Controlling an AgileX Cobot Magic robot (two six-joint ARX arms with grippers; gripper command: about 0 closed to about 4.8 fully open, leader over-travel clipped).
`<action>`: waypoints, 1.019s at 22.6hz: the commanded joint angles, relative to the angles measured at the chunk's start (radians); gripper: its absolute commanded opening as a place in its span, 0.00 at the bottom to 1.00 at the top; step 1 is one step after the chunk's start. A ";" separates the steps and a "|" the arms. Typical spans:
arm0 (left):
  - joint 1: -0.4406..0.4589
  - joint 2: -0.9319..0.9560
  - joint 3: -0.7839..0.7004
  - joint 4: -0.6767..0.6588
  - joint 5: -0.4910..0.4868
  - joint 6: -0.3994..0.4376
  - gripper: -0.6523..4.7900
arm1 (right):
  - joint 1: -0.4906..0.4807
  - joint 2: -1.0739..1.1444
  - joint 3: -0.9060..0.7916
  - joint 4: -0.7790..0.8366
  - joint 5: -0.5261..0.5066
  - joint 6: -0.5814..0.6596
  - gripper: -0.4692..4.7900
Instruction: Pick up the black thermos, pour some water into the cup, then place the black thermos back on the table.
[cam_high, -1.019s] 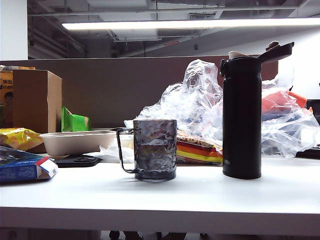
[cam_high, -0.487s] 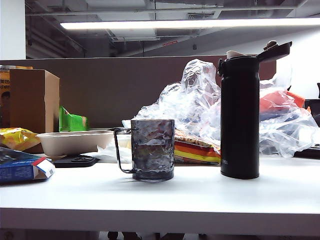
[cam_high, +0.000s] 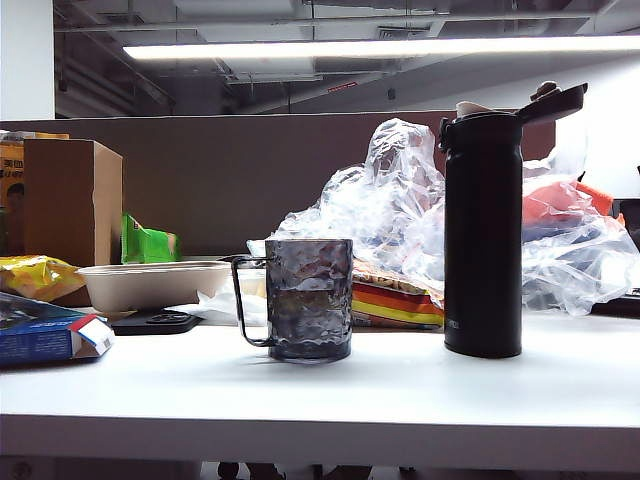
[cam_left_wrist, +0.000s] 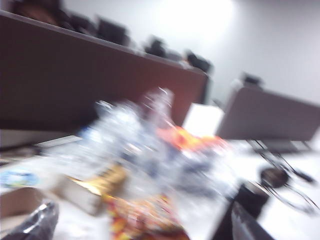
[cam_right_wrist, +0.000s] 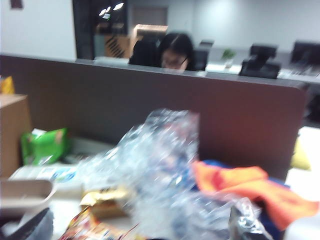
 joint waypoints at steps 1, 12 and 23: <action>-0.173 0.093 0.048 0.008 -0.064 0.114 1.00 | 0.089 0.051 -0.045 0.061 0.027 -0.052 1.00; -0.466 0.336 0.105 -0.127 -0.191 0.404 1.00 | 0.269 0.161 -0.449 0.444 0.180 0.084 1.00; -0.466 0.393 0.105 -0.109 -0.190 0.405 1.00 | 0.269 0.764 -0.446 1.017 0.270 0.109 1.00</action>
